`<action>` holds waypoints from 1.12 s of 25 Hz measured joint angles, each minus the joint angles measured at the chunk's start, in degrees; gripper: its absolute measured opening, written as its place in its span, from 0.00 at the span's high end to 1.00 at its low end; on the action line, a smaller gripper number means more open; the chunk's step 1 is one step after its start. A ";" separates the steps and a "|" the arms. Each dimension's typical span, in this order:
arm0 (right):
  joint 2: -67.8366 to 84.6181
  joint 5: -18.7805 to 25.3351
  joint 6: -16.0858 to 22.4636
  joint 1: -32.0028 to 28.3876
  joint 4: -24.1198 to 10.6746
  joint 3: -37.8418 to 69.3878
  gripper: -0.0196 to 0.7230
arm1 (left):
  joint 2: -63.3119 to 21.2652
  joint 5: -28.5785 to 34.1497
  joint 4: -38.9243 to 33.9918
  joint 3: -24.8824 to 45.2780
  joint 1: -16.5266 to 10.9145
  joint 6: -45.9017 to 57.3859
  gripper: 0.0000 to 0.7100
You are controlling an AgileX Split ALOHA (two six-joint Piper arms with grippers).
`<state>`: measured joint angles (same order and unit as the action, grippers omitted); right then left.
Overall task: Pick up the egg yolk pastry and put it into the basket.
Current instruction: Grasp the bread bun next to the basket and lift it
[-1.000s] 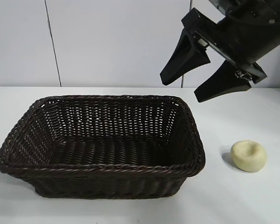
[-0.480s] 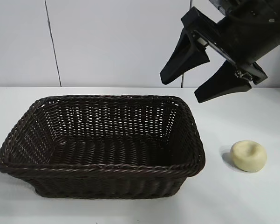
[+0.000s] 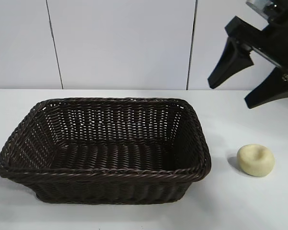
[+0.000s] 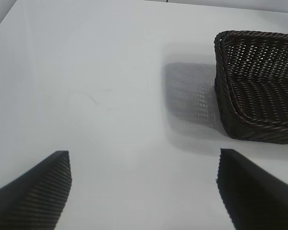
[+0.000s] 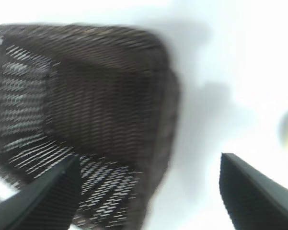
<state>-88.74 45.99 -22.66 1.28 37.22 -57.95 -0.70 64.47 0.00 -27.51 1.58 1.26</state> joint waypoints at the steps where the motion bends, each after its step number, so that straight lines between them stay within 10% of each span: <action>1: 0.00 0.13 0.13 -1.16 -0.82 0.00 0.20 | 0.00 0.00 0.00 0.00 0.00 0.00 0.15; 11: -0.82 -1.49 4.37 -2.70 -7.32 0.00 0.20 | 0.00 0.00 0.00 0.00 0.00 0.00 0.15; 28: -17.15 -6.96 6.81 -2.70 -7.85 -0.45 0.20 | 0.00 0.00 0.00 0.00 0.00 0.00 0.15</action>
<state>-105.89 39.02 -15.85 -1.42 29.37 -58.40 -0.70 64.47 0.00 -27.51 1.58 1.26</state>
